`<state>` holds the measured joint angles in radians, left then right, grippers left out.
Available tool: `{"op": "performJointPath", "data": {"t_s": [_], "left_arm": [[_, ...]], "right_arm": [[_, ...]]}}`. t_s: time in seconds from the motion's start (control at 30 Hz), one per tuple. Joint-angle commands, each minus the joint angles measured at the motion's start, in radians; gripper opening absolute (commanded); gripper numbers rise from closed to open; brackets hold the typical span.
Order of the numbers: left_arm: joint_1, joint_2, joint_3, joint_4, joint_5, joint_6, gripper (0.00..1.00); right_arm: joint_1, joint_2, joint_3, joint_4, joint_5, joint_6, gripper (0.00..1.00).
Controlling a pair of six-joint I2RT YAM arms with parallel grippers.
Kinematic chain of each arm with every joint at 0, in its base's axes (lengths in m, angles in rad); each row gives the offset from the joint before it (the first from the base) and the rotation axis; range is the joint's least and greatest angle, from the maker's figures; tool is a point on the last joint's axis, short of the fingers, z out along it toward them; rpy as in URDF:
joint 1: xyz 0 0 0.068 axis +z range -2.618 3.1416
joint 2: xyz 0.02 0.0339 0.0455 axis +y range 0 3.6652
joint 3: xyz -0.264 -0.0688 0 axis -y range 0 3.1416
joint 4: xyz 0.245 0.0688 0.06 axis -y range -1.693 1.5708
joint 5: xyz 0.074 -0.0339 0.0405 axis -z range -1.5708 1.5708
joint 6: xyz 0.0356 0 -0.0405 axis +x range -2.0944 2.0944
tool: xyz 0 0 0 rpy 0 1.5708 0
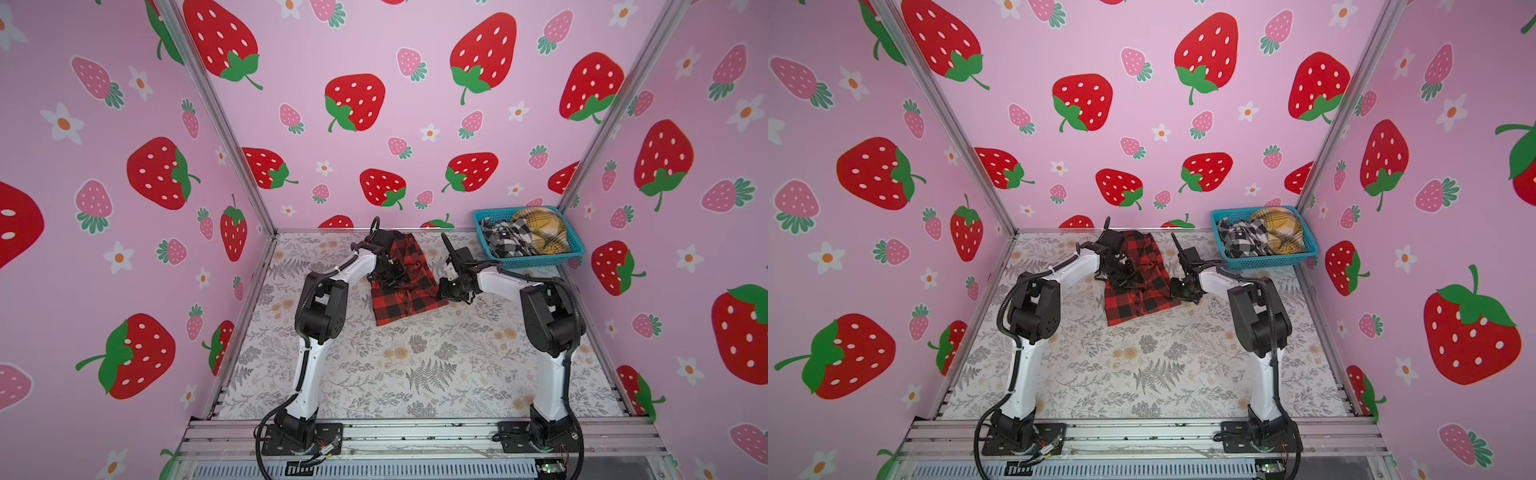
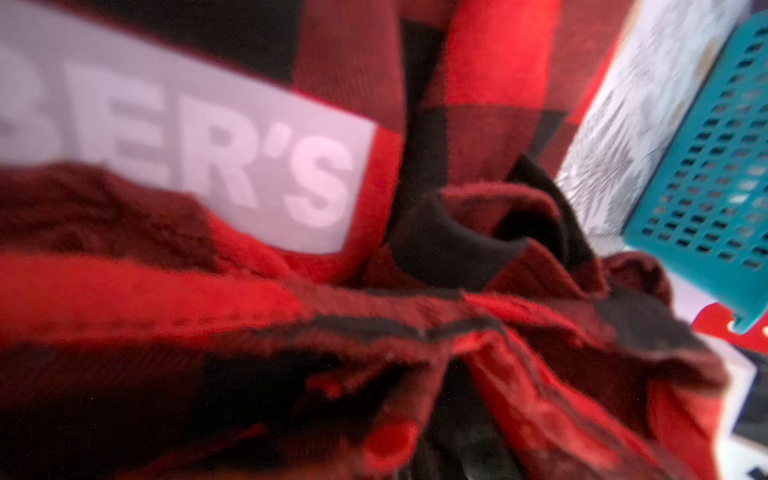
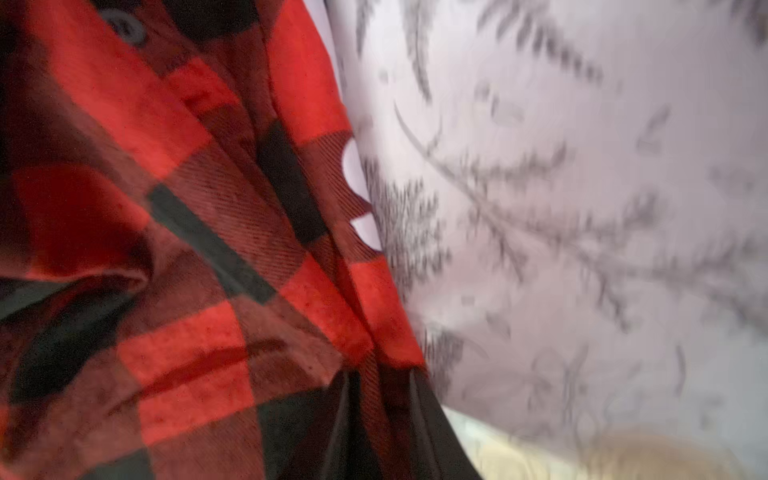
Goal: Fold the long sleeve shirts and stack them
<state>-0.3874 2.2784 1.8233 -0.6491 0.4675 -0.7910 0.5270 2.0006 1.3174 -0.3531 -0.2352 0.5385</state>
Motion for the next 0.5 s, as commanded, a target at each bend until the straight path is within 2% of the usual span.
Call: {"op": "performJointPath", "data": {"t_s": [0.0,0.13,0.2,0.27,0.37,0.47], "left_arm": [[-0.015,-0.070,-0.153,-0.027,0.000,0.042,0.34],[-0.037,-0.223,-0.351,0.045,0.066,0.032,0.35],[-0.037,-0.305,-0.383,0.055,0.075,0.021,0.42],[-0.028,-0.360,-0.354,0.029,0.050,0.028,0.48],[-0.001,-0.352,-0.267,-0.018,0.019,0.057,0.49],[0.024,-0.249,-0.173,-0.075,0.055,0.084,0.43]], "right_arm": [[0.070,-0.089,-0.149,-0.014,0.019,0.060,0.25],[0.145,-0.265,-0.271,-0.042,0.041,0.111,0.25],[0.163,-0.341,-0.272,-0.076,0.067,0.111,0.29],[0.163,-0.388,-0.259,-0.079,0.073,0.094,0.36],[0.163,-0.375,-0.224,-0.030,0.011,0.018,0.50],[0.163,-0.276,-0.158,-0.003,-0.043,-0.047,0.51]]}}
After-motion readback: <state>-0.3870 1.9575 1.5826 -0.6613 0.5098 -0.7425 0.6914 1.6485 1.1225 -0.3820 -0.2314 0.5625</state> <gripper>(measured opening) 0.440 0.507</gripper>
